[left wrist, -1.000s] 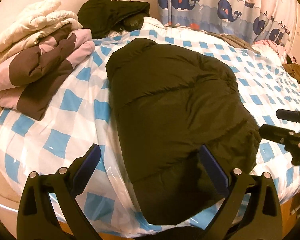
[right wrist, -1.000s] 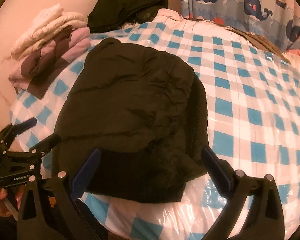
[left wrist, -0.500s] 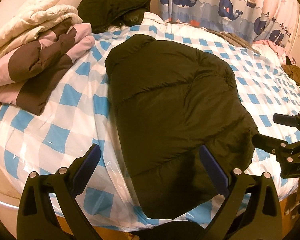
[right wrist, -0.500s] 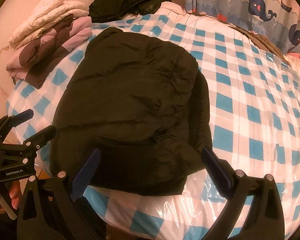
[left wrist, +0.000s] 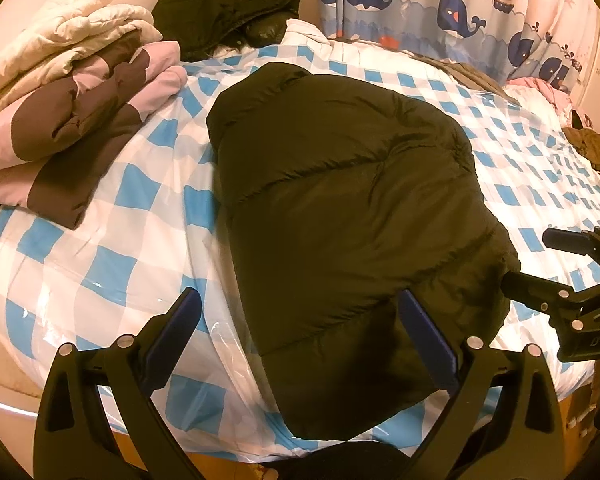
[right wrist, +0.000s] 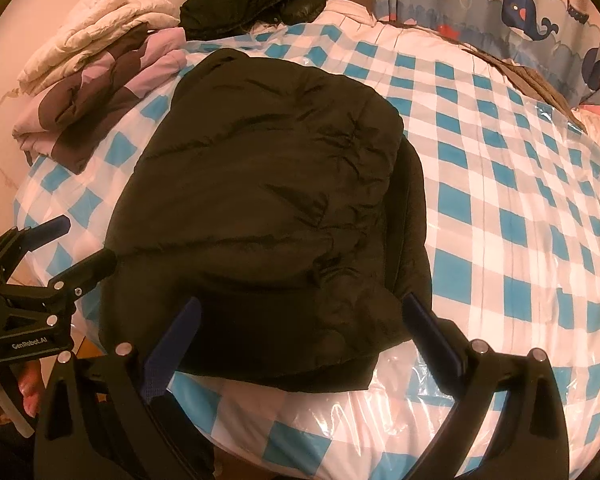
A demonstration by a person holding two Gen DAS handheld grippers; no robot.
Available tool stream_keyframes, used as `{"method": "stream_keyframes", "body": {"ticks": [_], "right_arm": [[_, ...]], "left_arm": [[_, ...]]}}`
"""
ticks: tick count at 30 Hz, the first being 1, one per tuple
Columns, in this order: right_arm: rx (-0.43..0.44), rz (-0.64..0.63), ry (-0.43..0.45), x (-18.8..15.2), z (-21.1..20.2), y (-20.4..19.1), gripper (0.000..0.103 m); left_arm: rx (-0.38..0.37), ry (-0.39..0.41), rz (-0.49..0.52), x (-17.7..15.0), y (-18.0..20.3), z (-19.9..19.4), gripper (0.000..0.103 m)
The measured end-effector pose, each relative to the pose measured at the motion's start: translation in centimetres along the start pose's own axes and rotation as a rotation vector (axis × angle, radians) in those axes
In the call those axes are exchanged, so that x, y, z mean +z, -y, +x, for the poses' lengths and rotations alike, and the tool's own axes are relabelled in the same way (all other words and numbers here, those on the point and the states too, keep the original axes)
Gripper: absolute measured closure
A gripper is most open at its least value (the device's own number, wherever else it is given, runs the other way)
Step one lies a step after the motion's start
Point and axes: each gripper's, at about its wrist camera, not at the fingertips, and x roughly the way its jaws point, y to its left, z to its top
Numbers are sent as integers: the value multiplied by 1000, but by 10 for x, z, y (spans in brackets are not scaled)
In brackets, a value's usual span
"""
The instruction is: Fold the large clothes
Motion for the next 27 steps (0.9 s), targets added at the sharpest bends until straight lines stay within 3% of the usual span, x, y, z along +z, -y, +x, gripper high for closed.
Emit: {"method": "stream_keyframes", "body": {"ticks": [27], "right_arm": [[-26,-5,-21,-2,15,-1,6]], "left_arm": [[-20,-36,-9,-2,-1,8,8]]}}
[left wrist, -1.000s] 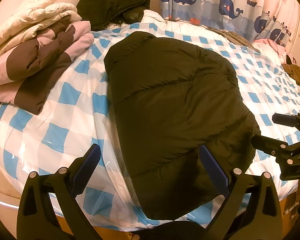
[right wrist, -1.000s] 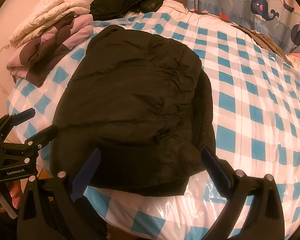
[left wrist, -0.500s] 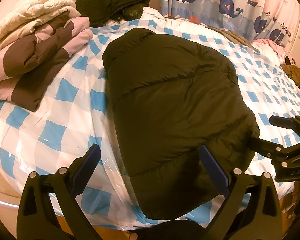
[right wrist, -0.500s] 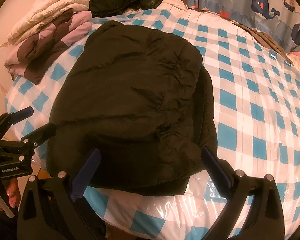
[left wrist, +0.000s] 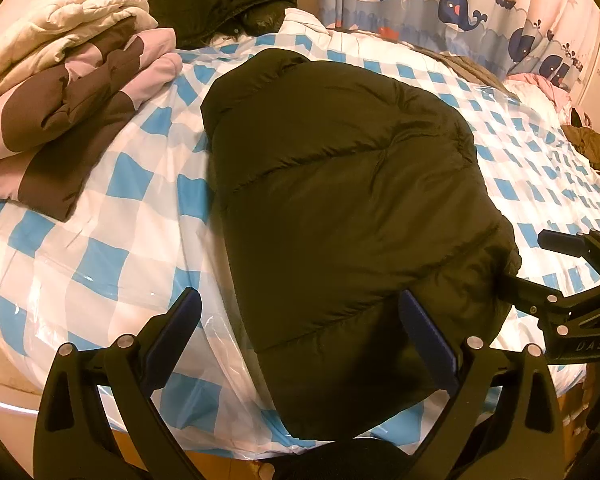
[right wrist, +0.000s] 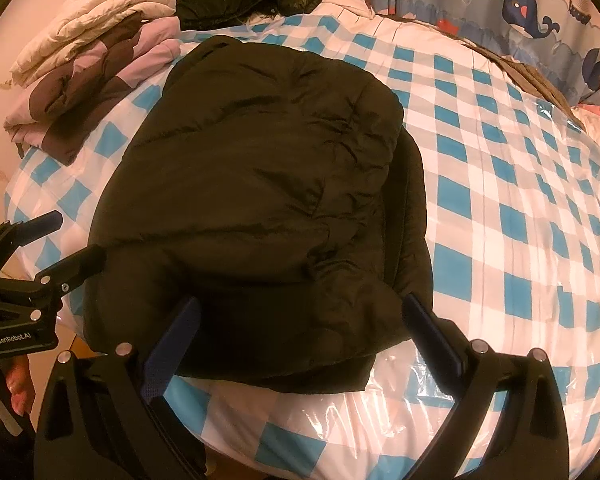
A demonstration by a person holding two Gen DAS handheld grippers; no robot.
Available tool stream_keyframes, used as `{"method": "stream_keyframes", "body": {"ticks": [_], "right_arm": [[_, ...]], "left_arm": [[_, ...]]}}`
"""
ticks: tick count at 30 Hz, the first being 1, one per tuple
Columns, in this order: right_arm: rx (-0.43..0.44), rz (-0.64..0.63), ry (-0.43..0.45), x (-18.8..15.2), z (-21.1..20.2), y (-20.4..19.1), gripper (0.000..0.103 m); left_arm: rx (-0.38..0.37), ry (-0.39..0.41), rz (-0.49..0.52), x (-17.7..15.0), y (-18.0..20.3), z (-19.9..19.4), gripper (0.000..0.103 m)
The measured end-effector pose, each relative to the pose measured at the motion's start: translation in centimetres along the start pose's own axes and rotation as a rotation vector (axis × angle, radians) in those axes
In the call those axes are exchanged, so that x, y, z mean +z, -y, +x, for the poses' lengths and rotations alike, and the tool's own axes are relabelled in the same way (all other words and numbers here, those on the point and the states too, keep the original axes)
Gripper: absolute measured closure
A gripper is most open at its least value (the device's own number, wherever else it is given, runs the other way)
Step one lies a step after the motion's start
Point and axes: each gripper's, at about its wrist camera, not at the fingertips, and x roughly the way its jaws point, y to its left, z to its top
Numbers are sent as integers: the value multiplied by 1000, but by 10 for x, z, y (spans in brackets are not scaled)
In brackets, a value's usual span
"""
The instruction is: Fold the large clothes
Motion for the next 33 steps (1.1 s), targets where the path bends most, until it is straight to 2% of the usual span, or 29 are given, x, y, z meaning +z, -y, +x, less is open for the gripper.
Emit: {"method": "stream_keyframes", "body": {"ticks": [33], "right_arm": [[12,0,-16,-3,6,-1,6]], "left_arm": [[0,-6,8,0,1,4,8]]}}
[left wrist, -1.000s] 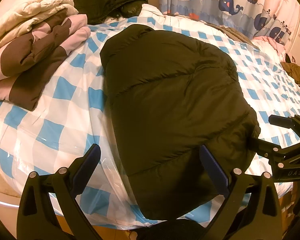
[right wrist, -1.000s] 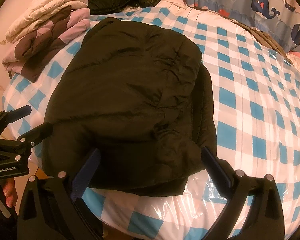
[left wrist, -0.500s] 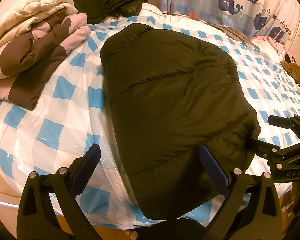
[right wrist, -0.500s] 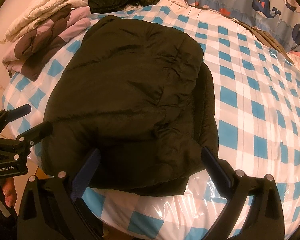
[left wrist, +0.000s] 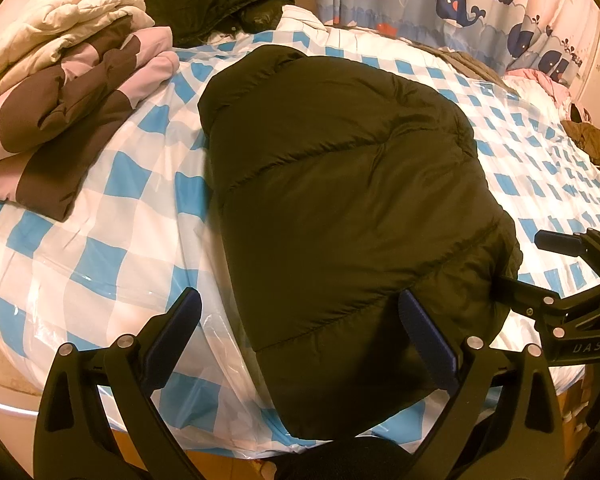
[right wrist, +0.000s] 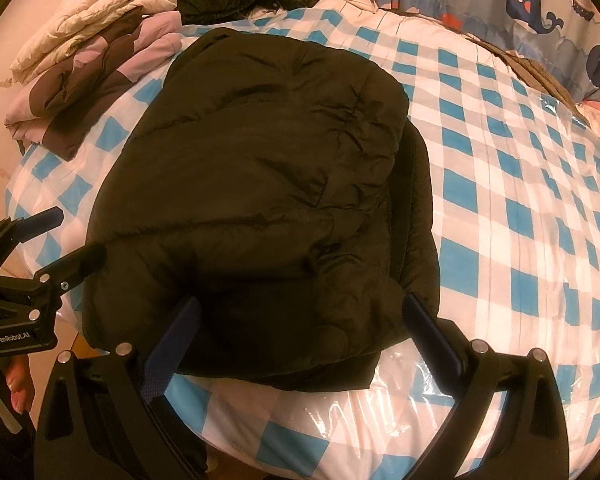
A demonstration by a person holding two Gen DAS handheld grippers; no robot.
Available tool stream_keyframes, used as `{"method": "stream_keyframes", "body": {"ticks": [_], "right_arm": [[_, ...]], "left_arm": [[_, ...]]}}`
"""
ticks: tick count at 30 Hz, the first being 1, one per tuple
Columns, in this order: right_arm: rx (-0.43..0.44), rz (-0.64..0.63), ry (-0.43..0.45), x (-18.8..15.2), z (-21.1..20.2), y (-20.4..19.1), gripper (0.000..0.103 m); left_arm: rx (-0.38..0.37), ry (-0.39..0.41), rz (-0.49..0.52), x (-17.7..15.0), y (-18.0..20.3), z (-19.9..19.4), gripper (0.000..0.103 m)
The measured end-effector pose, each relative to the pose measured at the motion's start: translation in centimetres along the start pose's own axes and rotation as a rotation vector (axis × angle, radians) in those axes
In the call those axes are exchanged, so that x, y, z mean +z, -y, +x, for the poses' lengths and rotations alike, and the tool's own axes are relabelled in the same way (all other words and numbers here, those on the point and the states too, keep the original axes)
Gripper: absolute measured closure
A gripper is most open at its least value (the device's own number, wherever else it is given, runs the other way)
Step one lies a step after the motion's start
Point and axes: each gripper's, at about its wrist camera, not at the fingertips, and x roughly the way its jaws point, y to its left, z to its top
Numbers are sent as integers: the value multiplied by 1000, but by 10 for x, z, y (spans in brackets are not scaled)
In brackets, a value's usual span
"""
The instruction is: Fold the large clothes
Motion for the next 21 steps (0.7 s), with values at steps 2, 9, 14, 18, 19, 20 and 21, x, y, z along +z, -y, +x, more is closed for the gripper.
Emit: {"method": "stream_keyframes", "body": {"ticks": [2,9,14,18,19,20,21], "right_arm": [[0,-1,-1,0,0,0,6],[5,-1,-5,0,3,1,6],[7,-3,-8,0,4,2,6],[9,-3,-11,0,5,2,6],[10,-3,-11,0,5,3,6],[10,-3,-11,0,5,3,6],[9,-4,-11,-1,5,3,6]], "left_arm": [[0,-1,-1,0,0,0,8],[1,-1,1,0,1,1,8],[0,-2,0,0,1,1,8],[1,-1,3,0,1,1,8],[1,-2,3,0,1,1,8],[1,-2,2,0,1,1,8],[1,-2,2,0,2,1,8]]}}
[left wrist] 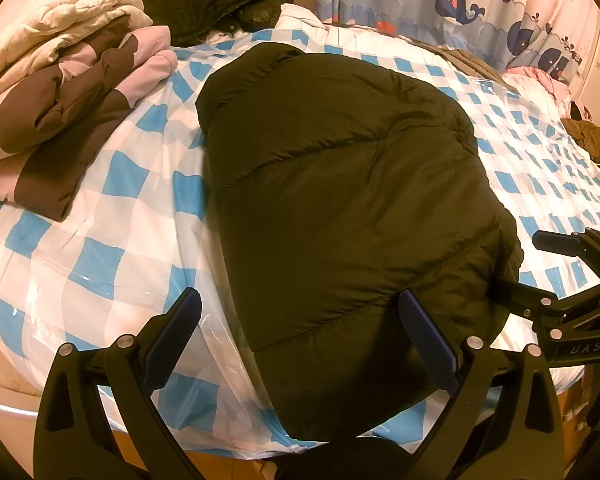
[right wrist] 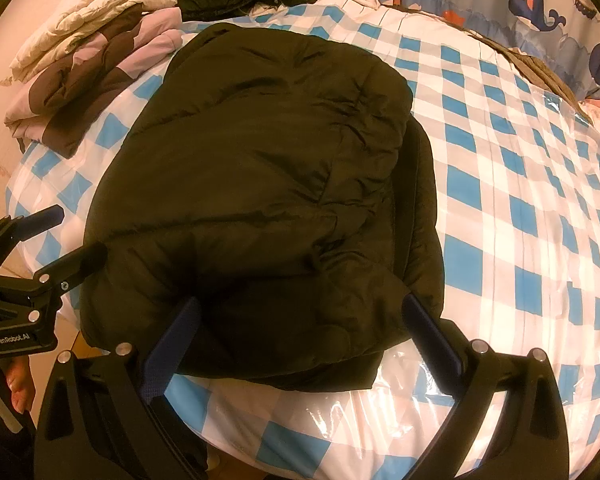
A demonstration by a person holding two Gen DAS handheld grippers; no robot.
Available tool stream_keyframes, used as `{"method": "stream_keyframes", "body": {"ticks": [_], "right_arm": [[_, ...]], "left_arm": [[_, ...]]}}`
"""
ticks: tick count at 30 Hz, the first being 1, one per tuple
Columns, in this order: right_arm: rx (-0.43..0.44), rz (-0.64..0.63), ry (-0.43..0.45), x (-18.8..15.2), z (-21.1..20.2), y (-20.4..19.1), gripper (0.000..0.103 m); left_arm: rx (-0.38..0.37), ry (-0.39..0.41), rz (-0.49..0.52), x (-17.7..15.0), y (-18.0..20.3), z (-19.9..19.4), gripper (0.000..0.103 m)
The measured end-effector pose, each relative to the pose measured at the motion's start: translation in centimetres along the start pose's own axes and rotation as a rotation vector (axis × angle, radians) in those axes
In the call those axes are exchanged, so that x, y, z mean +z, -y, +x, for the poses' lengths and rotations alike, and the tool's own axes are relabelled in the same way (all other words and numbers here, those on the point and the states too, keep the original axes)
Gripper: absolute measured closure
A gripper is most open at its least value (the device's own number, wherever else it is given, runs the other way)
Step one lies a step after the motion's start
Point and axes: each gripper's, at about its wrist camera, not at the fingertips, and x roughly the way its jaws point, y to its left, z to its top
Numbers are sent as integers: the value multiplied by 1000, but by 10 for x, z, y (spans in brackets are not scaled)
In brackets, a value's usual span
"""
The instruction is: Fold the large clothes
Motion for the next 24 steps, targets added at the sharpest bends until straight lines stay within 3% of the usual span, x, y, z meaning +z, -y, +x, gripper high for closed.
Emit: {"method": "stream_keyframes", "body": {"ticks": [24], "right_arm": [[2,1,-3,-1,2,-1,6]], "left_arm": [[2,-2,3,0,1,1,8]]}}
